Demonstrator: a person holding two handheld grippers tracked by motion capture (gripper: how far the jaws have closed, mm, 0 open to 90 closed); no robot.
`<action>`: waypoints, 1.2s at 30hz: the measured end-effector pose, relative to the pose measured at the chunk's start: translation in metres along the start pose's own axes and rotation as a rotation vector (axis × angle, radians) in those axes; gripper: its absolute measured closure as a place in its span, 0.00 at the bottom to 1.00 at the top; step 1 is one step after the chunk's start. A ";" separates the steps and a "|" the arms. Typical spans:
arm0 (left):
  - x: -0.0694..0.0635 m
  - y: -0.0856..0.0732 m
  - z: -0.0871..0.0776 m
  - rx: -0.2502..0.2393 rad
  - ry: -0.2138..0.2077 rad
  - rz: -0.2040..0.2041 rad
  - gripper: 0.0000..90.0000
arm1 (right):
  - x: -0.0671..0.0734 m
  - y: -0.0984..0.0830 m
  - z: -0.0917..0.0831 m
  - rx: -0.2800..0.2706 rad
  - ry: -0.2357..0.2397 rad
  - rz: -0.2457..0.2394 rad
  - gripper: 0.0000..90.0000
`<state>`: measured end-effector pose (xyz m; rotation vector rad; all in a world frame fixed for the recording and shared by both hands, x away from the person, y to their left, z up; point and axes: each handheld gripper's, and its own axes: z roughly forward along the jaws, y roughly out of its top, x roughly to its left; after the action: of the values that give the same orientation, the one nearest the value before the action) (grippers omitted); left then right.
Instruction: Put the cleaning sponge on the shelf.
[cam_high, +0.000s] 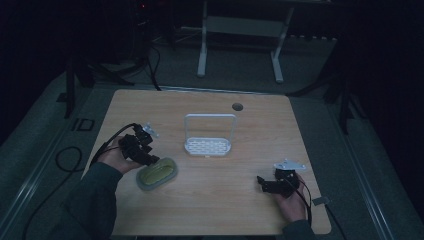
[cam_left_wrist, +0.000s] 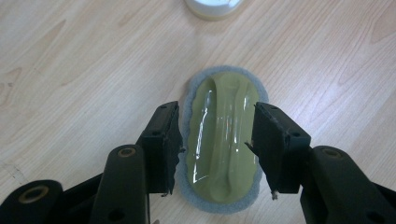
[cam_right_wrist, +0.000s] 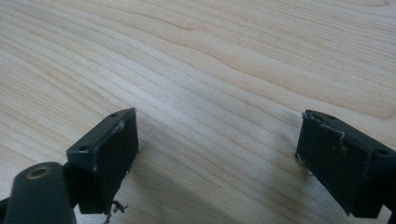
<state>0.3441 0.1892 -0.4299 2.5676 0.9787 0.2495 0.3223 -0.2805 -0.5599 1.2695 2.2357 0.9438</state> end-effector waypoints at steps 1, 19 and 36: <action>0.000 0.000 0.001 0.010 -0.001 -0.006 0.57 | 0.000 0.000 0.000 0.000 0.000 0.000 0.14; 0.001 0.012 0.012 0.101 -0.028 0.003 0.58 | 0.000 0.000 0.000 0.001 0.000 0.002 0.14; 0.000 0.020 0.026 0.188 -0.046 0.014 0.58 | 0.000 0.000 0.000 0.003 0.000 0.004 0.14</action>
<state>0.3638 0.1681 -0.4456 2.7370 1.0116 0.1053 0.3220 -0.2803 -0.5598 1.2759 2.2359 0.9429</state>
